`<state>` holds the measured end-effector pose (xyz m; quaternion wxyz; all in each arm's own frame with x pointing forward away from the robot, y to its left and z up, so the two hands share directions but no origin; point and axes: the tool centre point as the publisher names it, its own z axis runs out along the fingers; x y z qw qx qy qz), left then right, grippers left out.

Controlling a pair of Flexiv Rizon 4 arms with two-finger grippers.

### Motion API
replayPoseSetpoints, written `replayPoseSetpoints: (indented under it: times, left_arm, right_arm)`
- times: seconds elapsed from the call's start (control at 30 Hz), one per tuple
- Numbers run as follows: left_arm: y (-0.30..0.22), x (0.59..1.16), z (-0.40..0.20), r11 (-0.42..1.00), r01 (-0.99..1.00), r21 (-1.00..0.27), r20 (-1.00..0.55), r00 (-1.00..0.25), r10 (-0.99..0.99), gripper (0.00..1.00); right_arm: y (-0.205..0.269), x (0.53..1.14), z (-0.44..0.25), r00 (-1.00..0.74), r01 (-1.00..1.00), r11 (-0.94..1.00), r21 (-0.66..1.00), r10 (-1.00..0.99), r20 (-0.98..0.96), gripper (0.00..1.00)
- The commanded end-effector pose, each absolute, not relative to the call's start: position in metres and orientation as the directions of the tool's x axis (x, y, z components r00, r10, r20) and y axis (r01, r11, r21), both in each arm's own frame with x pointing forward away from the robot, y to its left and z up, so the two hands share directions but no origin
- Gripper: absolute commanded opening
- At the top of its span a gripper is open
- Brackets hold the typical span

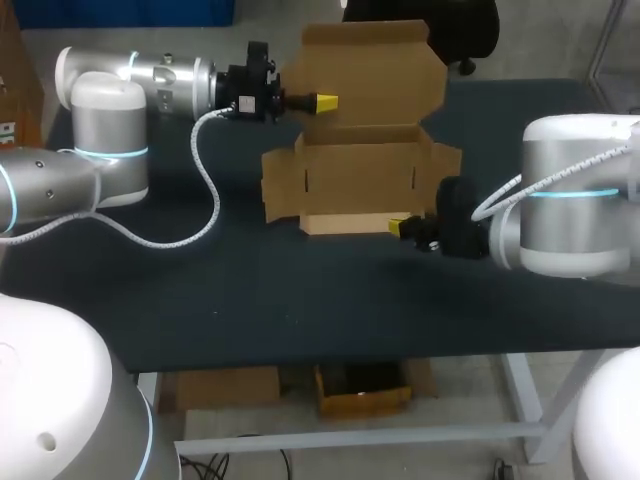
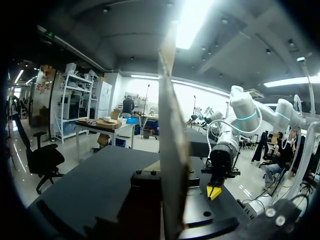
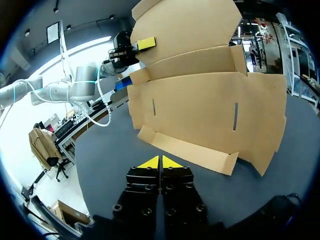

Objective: Assemble the packaging by folding the flat box into shape, placing the metal phone stand inside, and closing the box properly

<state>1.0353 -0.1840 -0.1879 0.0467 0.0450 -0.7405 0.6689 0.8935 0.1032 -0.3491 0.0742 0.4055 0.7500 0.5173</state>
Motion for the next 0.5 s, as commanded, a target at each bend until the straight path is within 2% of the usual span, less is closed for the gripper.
replayPoseSetpoints:
  times: [0.03,0.5]
  left_arm:
    - [-0.184,1.037,-0.190,0.098,-0.129,-0.987,0.129,-0.992,0.003,0.00]
    - [-0.184,1.037,-0.190,0.098,-0.129,-0.987,0.129,-0.992,0.003,0.00]
  right_arm:
    - [0.120,0.901,-0.364,-0.640,0.528,0.137,0.838,0.713,0.287,0.00]
    - [0.133,0.915,-0.393,-0.603,0.535,0.132,0.835,0.751,0.268,0.00]
